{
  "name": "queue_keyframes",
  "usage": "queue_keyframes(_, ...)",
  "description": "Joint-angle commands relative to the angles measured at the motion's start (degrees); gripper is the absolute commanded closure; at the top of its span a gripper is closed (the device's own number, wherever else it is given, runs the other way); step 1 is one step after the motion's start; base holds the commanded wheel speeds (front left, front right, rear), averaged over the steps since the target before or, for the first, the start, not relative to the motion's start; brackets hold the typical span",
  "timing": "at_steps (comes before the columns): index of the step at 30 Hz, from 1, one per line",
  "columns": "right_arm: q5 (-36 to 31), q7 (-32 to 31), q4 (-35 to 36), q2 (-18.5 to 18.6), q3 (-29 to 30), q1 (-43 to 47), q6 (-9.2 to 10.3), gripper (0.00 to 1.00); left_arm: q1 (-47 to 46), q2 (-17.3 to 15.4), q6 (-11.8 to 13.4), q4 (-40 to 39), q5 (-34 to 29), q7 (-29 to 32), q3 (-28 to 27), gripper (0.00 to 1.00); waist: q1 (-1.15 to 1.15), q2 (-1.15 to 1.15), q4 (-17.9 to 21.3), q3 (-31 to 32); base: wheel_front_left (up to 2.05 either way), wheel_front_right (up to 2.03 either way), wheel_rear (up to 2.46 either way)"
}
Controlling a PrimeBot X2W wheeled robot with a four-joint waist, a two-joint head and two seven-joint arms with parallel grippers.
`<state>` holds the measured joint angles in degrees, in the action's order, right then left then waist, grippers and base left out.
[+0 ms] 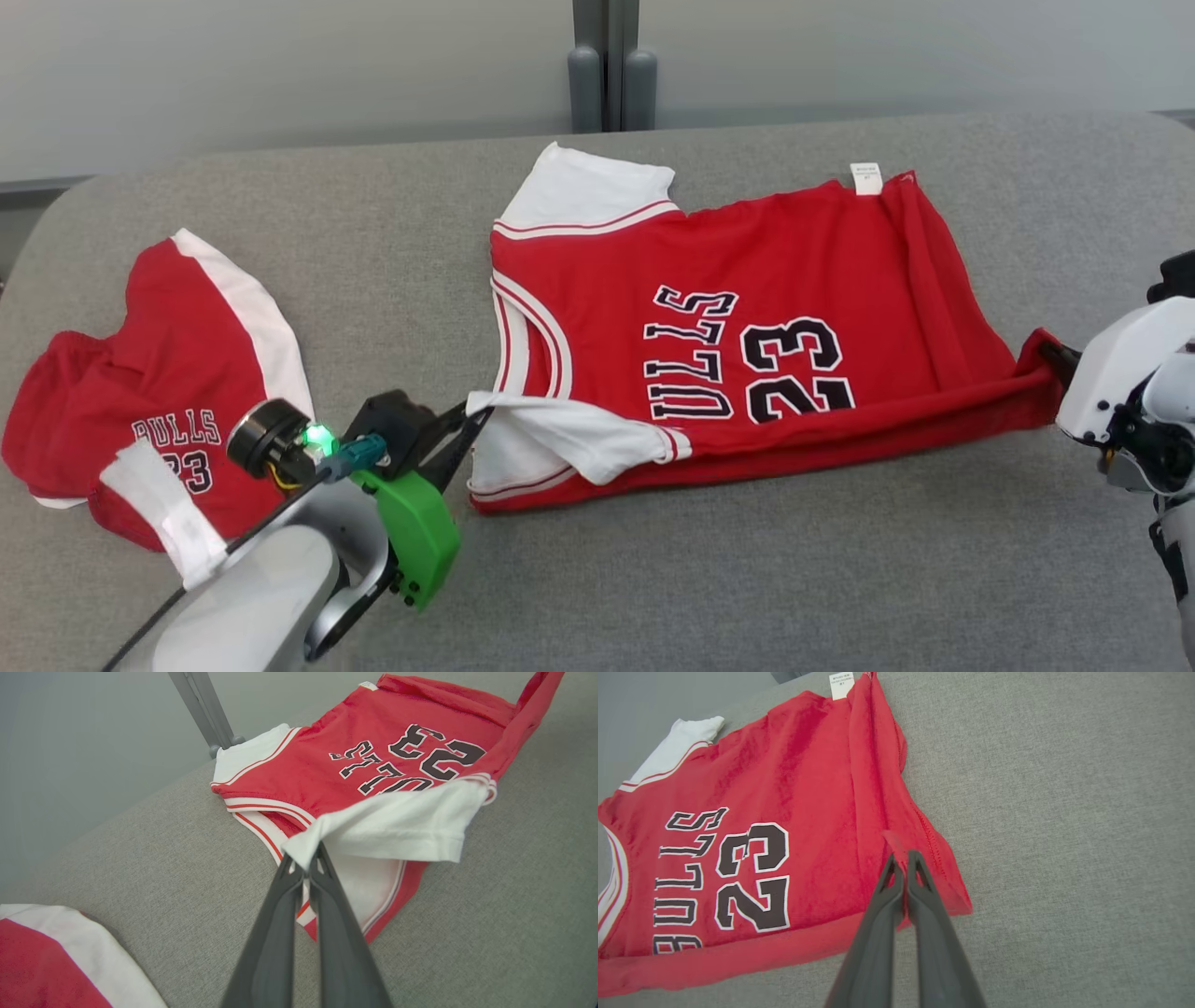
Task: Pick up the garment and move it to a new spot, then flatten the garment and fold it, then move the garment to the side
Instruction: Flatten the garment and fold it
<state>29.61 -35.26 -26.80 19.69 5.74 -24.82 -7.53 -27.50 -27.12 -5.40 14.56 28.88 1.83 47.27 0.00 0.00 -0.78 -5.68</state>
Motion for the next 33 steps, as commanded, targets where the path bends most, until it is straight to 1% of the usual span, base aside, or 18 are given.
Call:
queue_keyframes(1, -1.1, -0.1, -1.0, -0.3, 0.1, -1.4, 0.08, 1.00, -1.9, 0.6, -0.3, 1.5, -0.4, -0.5, 0.2, 1.00, 0.00, 0.00, 0.5, -2.9, 0.00, 0.00, 0.00)
queue_keyframes(6, -3.9, 1.1, -5.0, -1.3, -0.2, -5.6, 0.08, 1.00, -6.8, 3.1, -1.1, 8.2, -1.2, -1.9, 1.4, 1.00, 0.00, 0.00, 0.9, -4.6, 0.00, 0.00, 0.00)
queue_keyframes(12, -5.0, 3.0, -9.1, -2.6, -0.7, -8.8, 0.08, 1.00, -10.8, 5.8, -1.6, 15.1, -1.4, -4.1, 3.0, 1.00, 0.00, 0.00, 1.6, -5.2, 0.00, 0.00, 0.00)
queue_keyframes(14, -5.0, 3.6, -10.2, -2.8, -1.0, -9.6, 0.08, 1.00, -11.9, 6.1, -1.7, 17.4, -1.9, -4.8, 3.6, 0.99, 0.00, 0.00, 1.9, -5.4, 0.00, 0.00, 0.00)
queue_keyframes(15, -5.2, 4.4, -10.7, -2.9, -1.0, -10.0, 0.08, 1.00, -12.4, 6.5, -1.7, 18.7, -1.8, -5.3, 3.6, 0.77, 0.00, 0.00, 2.0, -5.4, 0.00, 0.00, 0.00)
queue_keyframes(16, -5.4, 5.2, -11.0, -3.1, -1.0, -10.4, 0.08, 0.00, -12.7, 6.9, -1.6, 19.7, -1.8, -5.8, 3.5, 0.07, 0.00, 0.00, 2.2, -5.5, 0.00, 0.00, 0.00)
queue_keyframes(17, -5.5, 6.3, -11.7, -3.4, -0.6, -10.8, 0.08, 0.00, -13.0, 7.6, -1.2, 20.9, -1.3, -6.4, 3.1, 0.00, 0.00, 0.00, 2.3, -5.5, 0.00, 0.00, 0.00)
queue_keyframes(20, -5.9, 9.4, -13.0, -3.6, -0.2, -11.7, 0.08, 0.00, -13.4, 9.0, 0.2, 23.6, -0.3, -8.4, 1.8, 0.00, 0.00, 0.00, 2.6, -5.5, 0.00, 0.00, 0.00)
queue_keyframes(25, -5.1, 17.8, -13.8, -4.1, 0.3, -11.9, 0.07, 0.00, -12.7, 11.5, 3.6, 27.2, 1.7, -13.3, -1.1, 0.00, 0.00, 0.00, 2.5, -4.9, 0.00, 0.00, 0.00)
queue_keyframes(27, -3.5, 22.0, -12.2, -3.7, -0.5, -10.7, 0.07, 0.00, -11.6, 12.4, 4.8, 27.6, 2.9, -15.0, -2.9, 0.00, 0.00, 0.00, 2.3, -4.2, 0.00, 0.00, 0.00)
queue_keyframes(30, -1.0, 27.8, -8.7, -2.6, -3.9, -7.8, 0.07, 0.00, -9.9, 13.9, 7.0, 26.5, 4.9, -16.6, -6.4, 0.00, 0.00, 0.00, 1.9, -3.0, 0.00, 0.00, 0.00)
queue_keyframes(32, 0.9, 31.9, -5.2, -1.4, -6.7, -5.4, 0.07, 0.00, -8.4, 15.0, 8.9, 23.9, 5.6, -17.1, -9.9, 0.00, 0.00, 0.00, 1.7, -2.1, 0.00, 0.00, 0.00)
queue_keyframes(33, 1.9, 34.3, -3.3, -0.6, -8.1, -3.6, 0.07, 0.00, -7.2, 15.5, 10.0, 21.0, 5.1, -17.0, -12.4, 0.00, 0.00, 0.00, 1.5, -1.6, 0.00, 0.00, 0.00)
